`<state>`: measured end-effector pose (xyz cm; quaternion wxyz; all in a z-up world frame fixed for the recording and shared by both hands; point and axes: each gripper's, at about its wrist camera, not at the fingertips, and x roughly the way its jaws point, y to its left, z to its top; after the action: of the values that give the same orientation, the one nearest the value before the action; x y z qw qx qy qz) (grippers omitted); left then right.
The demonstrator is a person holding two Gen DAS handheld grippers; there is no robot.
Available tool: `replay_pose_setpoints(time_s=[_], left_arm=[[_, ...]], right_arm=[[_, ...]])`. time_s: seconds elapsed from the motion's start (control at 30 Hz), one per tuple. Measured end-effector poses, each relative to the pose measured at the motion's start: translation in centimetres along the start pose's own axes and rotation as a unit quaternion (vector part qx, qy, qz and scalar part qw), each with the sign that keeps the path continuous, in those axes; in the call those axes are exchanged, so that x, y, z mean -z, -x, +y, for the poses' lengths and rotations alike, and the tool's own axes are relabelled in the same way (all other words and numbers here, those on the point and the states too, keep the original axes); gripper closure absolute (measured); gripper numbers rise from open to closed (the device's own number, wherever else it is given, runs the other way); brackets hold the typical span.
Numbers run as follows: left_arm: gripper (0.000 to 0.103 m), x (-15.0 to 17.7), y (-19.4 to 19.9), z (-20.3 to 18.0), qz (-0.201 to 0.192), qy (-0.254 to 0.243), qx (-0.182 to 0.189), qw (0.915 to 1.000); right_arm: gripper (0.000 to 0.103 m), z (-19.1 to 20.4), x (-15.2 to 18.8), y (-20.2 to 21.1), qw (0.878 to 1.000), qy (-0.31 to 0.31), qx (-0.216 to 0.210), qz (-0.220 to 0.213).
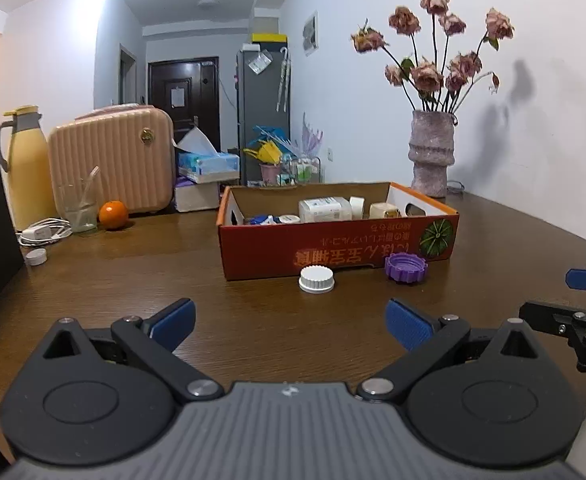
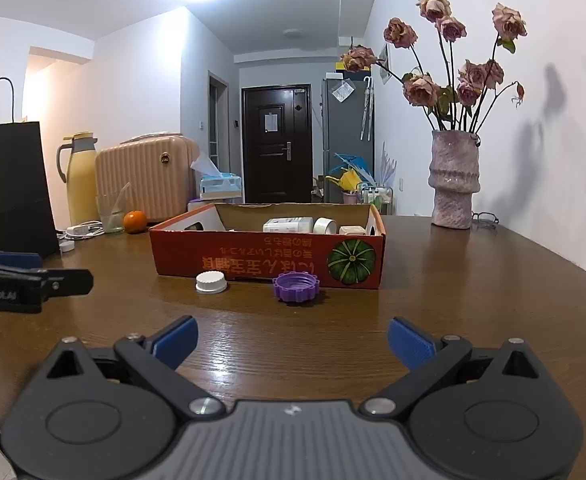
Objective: Organize rigid objects
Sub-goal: 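Move the left gripper to the white cap while the right approaches the purple lid, then grasp the white ribbed cap with the left gripper while the right grasps the purple lid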
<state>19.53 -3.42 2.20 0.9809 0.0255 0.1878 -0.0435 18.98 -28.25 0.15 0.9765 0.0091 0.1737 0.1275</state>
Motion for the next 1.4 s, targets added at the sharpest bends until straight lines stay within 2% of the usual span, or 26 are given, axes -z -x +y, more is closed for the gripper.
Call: replay_pose_setpoints(time_s=[0.17, 0.3, 0.4, 0.47, 0.57, 0.63, 0.77, 0.87, 0.97, 1.03, 1.07, 1.13, 1.27, 1.4], left_arm=[[0.0, -0.4, -2.7, 0.0, 0.02, -0.018, -0.009, 0.9996], [0.0, -1.4, -5.3, 0.2, 0.038, -0.021, 0.011, 0.999], [0.0, -2.4, -8.5, 0.1, 0.055, -0.014, 0.031, 0.9979], [0.001, -2.9, -11.1, 0.2, 0.074, -0.009, 0.029, 0.9968], [0.013, -3.5, -14.0, 0.5, 0.078, 0.002, 0.033, 0.9964], [0.028, -3.9, -16.2, 0.6, 0.096, 0.008, 0.041, 0.9945], [0.037, -4.0, -19.0, 0.5, 0.116, 0.007, 0.055, 0.9917], [0.042, -3.8, -20.0, 0.5, 0.124, 0.015, 0.07, 0.9896], [0.049, -3.7, -20.4, 0.6, 0.123, 0.021, 0.086, 0.9884], [0.063, -3.4, -20.5, 0.7, 0.133, 0.023, 0.086, 0.9871], [0.063, -3.4, -20.2, 0.7, 0.125, 0.02, 0.083, 0.9884], [0.063, -3.3, -20.1, 0.7, 0.126, 0.024, 0.096, 0.987], [0.064, -3.2, -19.6, 0.7, 0.122, 0.02, 0.07, 0.9899], [0.064, -3.2, -19.9, 1.2, 0.129, 0.035, 0.073, 0.9883]], right_arm=[[0.001, -0.4, -0.3, -1.6, 1.0, 0.006, -0.004, 0.017], [0.001, -0.5, -1.6, -3.8, 0.999, 0.012, -0.019, 0.027], [0.001, -0.7, -3.0, -6.7, 0.999, 0.015, -0.03, 0.042], [0.003, -0.9, -4.0, -9.4, 0.997, 0.022, -0.039, 0.056], [0.005, -1.2, -5.5, -13.7, 0.995, 0.027, -0.04, 0.091], [0.008, -1.4, -6.2, -16.0, 0.992, 0.026, -0.045, 0.112], [0.011, -1.1, -6.6, -19.4, 0.988, 0.052, -0.045, 0.135], [0.014, -0.5, -6.1, -20.9, 0.986, 0.077, -0.053, 0.141], [0.022, -0.2, -5.5, -22.1, 0.984, 0.081, -0.057, 0.148], [0.033, 0.1, -5.2, -22.4, 0.983, 0.087, -0.058, 0.154], [0.035, 0.2, -5.0, -22.5, 0.982, 0.091, -0.059, 0.156], [0.049, 0.2, -5.1, -22.5, 0.982, 0.085, -0.064, 0.153], [0.05, 0.0, -5.2, -22.4, 0.983, 0.079, -0.068, 0.151], [0.05, -0.2, -5.2, -22.4, 0.983, 0.072, -0.073, 0.15]])
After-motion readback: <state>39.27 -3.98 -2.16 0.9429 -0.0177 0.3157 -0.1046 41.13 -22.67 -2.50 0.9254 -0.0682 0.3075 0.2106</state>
